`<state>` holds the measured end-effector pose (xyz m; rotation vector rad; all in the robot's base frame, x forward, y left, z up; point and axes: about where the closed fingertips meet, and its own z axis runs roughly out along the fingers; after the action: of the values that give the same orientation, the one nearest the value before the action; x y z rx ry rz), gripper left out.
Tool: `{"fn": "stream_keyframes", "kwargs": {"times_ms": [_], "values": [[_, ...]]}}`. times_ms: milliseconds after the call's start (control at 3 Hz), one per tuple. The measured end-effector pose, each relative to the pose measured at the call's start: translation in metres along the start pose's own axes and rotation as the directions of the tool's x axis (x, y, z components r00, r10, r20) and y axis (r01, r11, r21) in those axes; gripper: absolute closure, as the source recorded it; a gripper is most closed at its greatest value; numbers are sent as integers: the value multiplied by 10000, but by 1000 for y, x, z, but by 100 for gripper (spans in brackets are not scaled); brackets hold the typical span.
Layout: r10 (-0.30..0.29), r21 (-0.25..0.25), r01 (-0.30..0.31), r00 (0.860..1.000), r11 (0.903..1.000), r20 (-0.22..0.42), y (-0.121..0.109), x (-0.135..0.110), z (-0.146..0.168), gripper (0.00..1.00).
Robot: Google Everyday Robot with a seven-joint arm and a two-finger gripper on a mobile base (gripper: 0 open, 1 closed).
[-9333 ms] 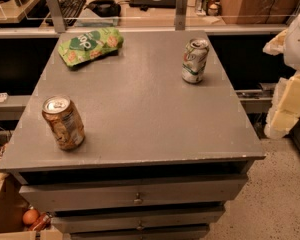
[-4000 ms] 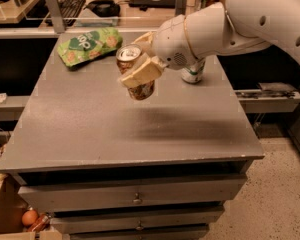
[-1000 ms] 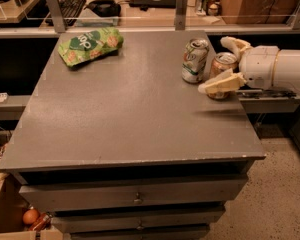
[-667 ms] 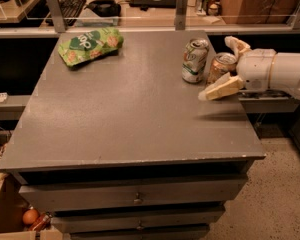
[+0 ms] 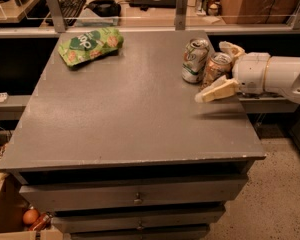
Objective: Move orange can near 7up can
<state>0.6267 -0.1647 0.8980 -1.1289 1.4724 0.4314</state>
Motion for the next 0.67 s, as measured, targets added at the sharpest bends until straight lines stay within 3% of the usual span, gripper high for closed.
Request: {"fn": "stream_keyframes", "kwargs": {"times_ms": [333, 667], "values": [[-355, 101, 359, 9984, 9993, -443, -4, -30, -37, 0], [-1099, -170, 1086, 9872, 9939, -1158, -6, -90, -87, 0]]}}
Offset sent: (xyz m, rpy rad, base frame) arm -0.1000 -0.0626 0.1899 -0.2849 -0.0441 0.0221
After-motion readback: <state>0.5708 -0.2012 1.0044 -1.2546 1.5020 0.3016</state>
